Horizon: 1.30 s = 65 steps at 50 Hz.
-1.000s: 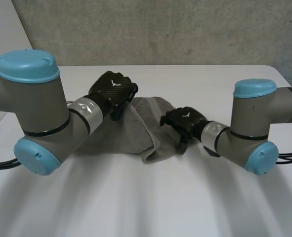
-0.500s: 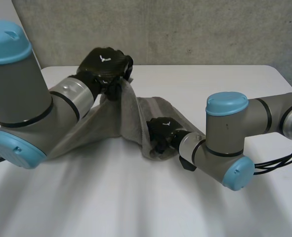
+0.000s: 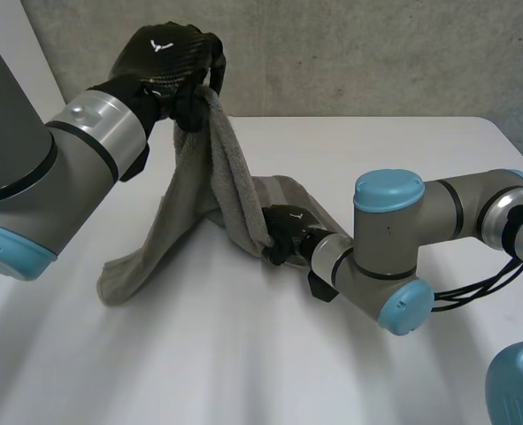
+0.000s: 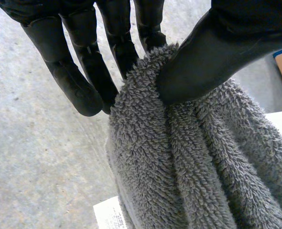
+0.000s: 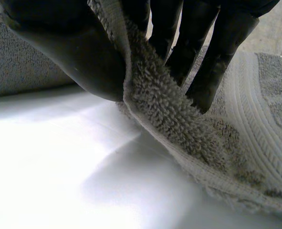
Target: Fold the towel.
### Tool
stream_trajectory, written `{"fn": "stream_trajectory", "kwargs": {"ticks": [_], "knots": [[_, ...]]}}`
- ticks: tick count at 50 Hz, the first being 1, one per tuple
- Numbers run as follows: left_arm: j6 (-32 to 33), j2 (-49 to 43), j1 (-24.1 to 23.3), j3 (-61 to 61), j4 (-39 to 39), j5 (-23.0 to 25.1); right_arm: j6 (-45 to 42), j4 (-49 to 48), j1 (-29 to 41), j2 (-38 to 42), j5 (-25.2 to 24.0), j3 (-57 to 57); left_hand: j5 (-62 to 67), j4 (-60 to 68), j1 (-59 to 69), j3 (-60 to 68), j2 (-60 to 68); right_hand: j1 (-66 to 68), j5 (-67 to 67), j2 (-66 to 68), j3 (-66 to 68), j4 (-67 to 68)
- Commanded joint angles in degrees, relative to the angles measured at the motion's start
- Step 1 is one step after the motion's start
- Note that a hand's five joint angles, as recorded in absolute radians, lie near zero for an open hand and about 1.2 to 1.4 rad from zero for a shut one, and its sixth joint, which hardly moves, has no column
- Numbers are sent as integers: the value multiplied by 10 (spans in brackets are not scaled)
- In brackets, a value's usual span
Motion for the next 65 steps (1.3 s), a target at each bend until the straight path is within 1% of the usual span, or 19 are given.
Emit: {"fn": "stream_trajectory", "kwargs": {"ticks": [1,7,12,14,15,17,18,20,24,29,31,37,40,44,50,57,61,63,65], "knots": [[2,-12,20,17,21,-16,0,-1,-3,-6,-28,-15,-163,-66,-27,-85,-54,66,57,68,67,62],[9,-36,24,43,64,-17,-34,-10,-7,-8,-9,-85,-163,-66,-27,-85,-54,66,57,68,67,62],[22,-64,50,92,121,-21,-178,-26,-28,-15,52,-189,-163,-66,-27,-85,-54,66,57,68,67,62],[29,-68,72,115,170,-25,-280,-103,-36,-48,87,-215,-163,-66,-27,-85,-54,66,57,68,67,62],[29,-68,72,116,170,-25,-281,-103,-36,-49,87,-215,-163,-66,-27,-85,-54,66,57,68,67,62],[24,-63,84,113,260,-47,-351,-256,-35,-99,91,-165,-163,-66,-27,-85,-54,66,57,68,67,62],[24,-63,84,113,260,-47,-351,-256,-35,-100,91,-165,-163,-66,-27,-85,-54,66,57,68,67,62],[27,-61,85,91,345,-72,-366,-403,-34,-163,91,-75,-163,-66,-27,-85,-54,66,57,68,67,62],[29,-59,87,57,378,-81,-366,-451,-35,-222,86,-8,-163,-66,-27,-85,-54,66,57,68,67,62],[31,-46,90,-4,364,-78,-366,-375,-35,-233,50,33,-163,-66,-27,-85,-54,66,57,68,67,62],[32,-44,87,-58,338,-69,-374,-267,-41,-229,22,39,-163,-66,-27,-85,-54,66,57,68,67,62],[42,-32,83,-148,285,-41,-399,-112,-44,-217,5,44,-163,-66,-27,-85,-54,66,57,68,67,62],[79,-17,82,-212,250,-14,-440,-38,-47,-206,10,70,-163,-66,-27,-85,-54,66,57,68,67,62],[182,10,65,-317,205,13,-522,36,-75,-209,10,138,-163,-66,-27,-85,-54,66,57,68,67,62],[292,47,-12,-412,187,0,-554,48,-88,-248,10,240,-163,-66,-27,-85,-54,66,57,68,67,62],[309,76,-46,-469,187,-43,-560,22,-104,-275,10,307,-163,-66,-27,-85,-54,66,57,68,67,62],[303,77,-59,-479,190,-58,-560,-30,-114,-309,10,353,-287,-190,-151,-210,-178,66,57,68,67,62],[301,73,-58,-483,198,-61,-560,-87,-123,-343,11,395,-443,-346,-307,-365,-334,66,57,68,67,62],[301,70,-56,-483,202,-60,-559,-107,-124,-354,10,410,-480,-384,-345,-403,-371,66,57,68,67,62]]}}
